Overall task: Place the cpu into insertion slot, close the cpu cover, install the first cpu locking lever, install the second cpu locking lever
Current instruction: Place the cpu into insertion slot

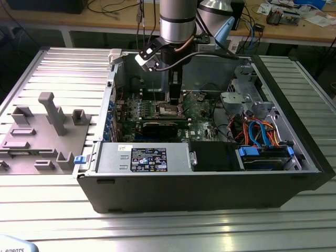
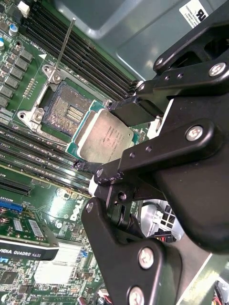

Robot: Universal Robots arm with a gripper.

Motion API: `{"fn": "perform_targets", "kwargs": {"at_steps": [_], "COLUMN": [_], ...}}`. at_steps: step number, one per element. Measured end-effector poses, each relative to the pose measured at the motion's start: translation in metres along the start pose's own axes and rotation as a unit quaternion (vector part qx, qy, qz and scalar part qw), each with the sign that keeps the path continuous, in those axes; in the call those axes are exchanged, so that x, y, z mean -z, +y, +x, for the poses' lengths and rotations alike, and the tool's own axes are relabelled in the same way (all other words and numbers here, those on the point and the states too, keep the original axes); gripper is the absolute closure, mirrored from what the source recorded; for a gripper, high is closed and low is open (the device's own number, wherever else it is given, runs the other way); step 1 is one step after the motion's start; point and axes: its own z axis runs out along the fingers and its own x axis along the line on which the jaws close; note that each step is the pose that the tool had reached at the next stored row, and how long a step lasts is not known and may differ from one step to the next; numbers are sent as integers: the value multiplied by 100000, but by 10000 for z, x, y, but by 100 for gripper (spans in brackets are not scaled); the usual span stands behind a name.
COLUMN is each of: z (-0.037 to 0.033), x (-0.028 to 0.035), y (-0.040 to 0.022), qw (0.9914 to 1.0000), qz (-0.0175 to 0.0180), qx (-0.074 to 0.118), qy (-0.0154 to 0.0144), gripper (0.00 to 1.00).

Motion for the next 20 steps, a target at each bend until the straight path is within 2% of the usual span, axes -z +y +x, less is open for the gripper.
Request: {"fn": "perform_targets", "kwargs": {"at_steps": [20], "z": [2], "x": [-47], "y": [-3], "qw": [100000], "qz": [0], "qx": [1], "qy": [5], "gripper": [46]}}
